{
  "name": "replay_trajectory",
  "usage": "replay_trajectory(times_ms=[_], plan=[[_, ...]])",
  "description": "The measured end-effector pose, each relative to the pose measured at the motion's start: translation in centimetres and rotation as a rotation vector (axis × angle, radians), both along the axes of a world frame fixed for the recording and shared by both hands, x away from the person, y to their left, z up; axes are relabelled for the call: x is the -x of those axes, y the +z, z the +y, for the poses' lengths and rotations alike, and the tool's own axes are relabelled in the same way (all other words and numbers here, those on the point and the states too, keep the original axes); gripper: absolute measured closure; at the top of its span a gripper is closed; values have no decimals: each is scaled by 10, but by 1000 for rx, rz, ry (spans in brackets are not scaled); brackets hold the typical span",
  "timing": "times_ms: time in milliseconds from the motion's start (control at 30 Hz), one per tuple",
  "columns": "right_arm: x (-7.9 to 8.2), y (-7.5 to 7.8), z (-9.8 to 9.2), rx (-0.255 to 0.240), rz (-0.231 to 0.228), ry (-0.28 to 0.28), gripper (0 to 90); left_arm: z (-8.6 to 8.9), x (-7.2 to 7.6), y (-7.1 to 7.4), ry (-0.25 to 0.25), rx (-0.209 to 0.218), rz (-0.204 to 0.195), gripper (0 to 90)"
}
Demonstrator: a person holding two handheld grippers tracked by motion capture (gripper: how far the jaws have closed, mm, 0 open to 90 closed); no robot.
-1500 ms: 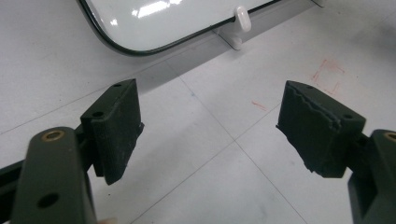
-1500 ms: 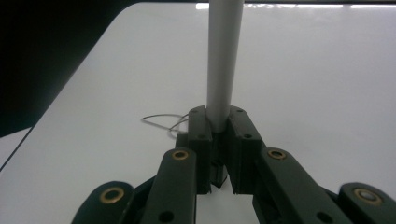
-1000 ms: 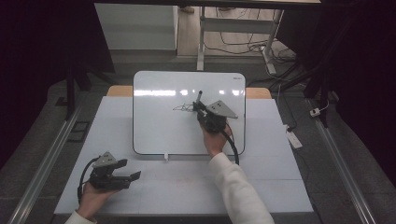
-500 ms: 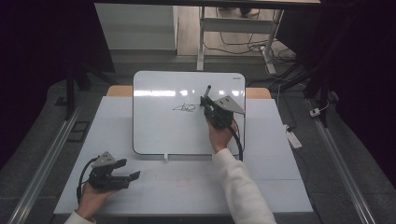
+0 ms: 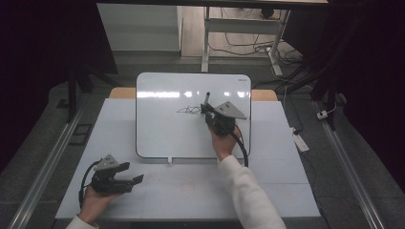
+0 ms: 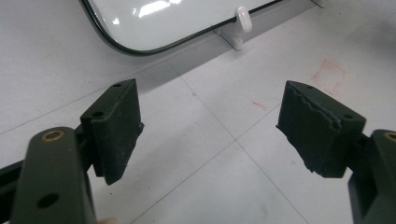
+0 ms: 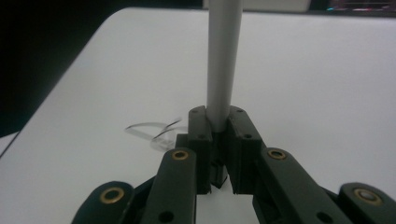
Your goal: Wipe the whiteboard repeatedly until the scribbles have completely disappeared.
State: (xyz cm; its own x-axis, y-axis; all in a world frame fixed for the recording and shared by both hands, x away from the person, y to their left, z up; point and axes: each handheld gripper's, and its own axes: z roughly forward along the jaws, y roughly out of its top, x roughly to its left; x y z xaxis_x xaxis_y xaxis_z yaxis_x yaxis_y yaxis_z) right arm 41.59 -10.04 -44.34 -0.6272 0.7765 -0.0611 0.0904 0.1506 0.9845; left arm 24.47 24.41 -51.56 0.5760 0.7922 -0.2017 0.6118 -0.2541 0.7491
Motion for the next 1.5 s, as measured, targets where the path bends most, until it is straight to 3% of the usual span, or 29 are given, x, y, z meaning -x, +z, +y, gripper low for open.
replay_trajectory(times_ms=[100,233,300,467,533,700,933,1100,1167,1300,1367,1500], plan=[[2,-3,5,11,-11,10,812,-1,1,0,0,-5,-2,222],[-11,8,-5,-33,-32,-62,812,-1,1,1,-2,-1,-6,222],[-14,11,-7,-65,-21,-68,812,-1,1,0,-1,0,-3,222],[-3,0,12,-20,9,27,812,0,1,0,0,1,-3,222],[-1,-1,16,1,1,34,811,0,2,1,-2,1,-5,222],[-16,11,-1,-75,0,-57,812,1,2,1,1,3,-7,222],[2,-4,18,19,-4,34,812,0,2,1,-1,1,-7,222],[-13,9,3,-40,-16,-49,811,1,2,2,1,2,-10,222],[-13,10,2,-38,-13,-46,812,2,2,1,3,2,-9,222],[1,-3,15,14,2,29,811,2,1,1,4,4,-7,222],[2,-3,16,22,-6,29,811,1,2,1,0,0,-8,222],[-12,8,8,-30,-23,-38,811,1,2,2,0,1,-15,222]])
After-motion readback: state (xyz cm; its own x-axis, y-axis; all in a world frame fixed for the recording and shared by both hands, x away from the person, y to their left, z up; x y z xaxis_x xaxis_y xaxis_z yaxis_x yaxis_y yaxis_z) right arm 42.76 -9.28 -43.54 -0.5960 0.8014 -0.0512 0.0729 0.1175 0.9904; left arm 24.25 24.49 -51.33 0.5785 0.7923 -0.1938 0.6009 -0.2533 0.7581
